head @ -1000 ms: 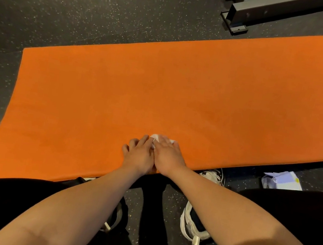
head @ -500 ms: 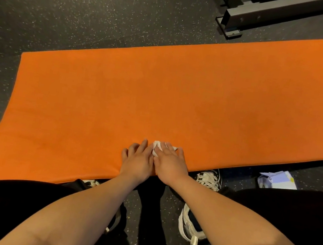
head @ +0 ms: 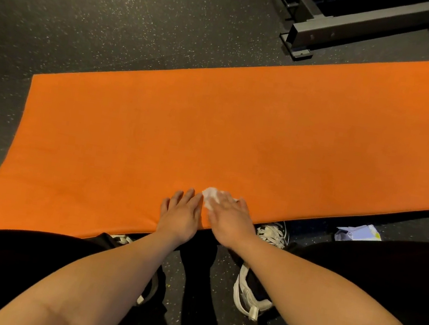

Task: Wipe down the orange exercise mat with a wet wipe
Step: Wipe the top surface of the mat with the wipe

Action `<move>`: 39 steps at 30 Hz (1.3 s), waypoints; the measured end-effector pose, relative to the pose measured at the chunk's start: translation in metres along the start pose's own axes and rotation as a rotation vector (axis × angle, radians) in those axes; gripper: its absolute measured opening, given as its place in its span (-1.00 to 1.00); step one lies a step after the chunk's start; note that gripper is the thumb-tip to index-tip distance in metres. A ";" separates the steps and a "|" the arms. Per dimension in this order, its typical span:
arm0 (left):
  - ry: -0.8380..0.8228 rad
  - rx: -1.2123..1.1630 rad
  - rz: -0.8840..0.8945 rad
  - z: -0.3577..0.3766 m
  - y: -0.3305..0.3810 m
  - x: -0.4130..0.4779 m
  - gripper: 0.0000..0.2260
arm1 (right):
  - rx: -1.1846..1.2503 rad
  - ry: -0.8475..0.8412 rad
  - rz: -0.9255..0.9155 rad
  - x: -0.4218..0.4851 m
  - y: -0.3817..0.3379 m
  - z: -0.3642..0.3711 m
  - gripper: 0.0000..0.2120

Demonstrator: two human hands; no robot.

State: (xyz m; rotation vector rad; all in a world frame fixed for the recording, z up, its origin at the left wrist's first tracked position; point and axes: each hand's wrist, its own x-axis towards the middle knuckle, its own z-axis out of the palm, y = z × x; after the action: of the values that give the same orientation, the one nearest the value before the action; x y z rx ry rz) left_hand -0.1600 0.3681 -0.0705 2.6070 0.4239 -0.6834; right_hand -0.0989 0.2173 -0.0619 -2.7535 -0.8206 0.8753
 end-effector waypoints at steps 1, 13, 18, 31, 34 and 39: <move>-0.003 0.008 0.003 -0.001 0.001 0.000 -0.55 | -0.013 0.016 0.109 0.001 0.009 -0.003 -0.48; 0.009 -0.021 -0.039 -0.001 0.004 0.004 -0.56 | 0.026 -0.078 0.033 0.019 -0.011 0.000 -0.49; 0.008 0.014 -0.053 -0.010 0.003 0.014 -0.58 | 0.120 -0.083 0.348 0.039 0.000 -0.014 -0.44; 0.038 -0.015 -0.134 -0.019 -0.006 0.054 -0.58 | 0.171 -0.087 0.383 0.092 0.008 -0.023 -0.45; 0.052 -0.052 -0.150 -0.022 -0.006 0.071 -0.58 | 0.132 -0.129 0.092 0.098 -0.014 -0.019 -0.50; 0.028 -0.046 -0.138 -0.023 -0.009 0.084 -0.57 | 0.074 -0.069 0.110 0.117 0.003 -0.016 -0.47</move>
State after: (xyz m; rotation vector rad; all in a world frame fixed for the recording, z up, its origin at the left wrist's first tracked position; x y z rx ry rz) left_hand -0.0840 0.4022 -0.0987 2.5644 0.6247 -0.6746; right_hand -0.0087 0.2782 -0.1073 -2.7394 -0.6384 1.0053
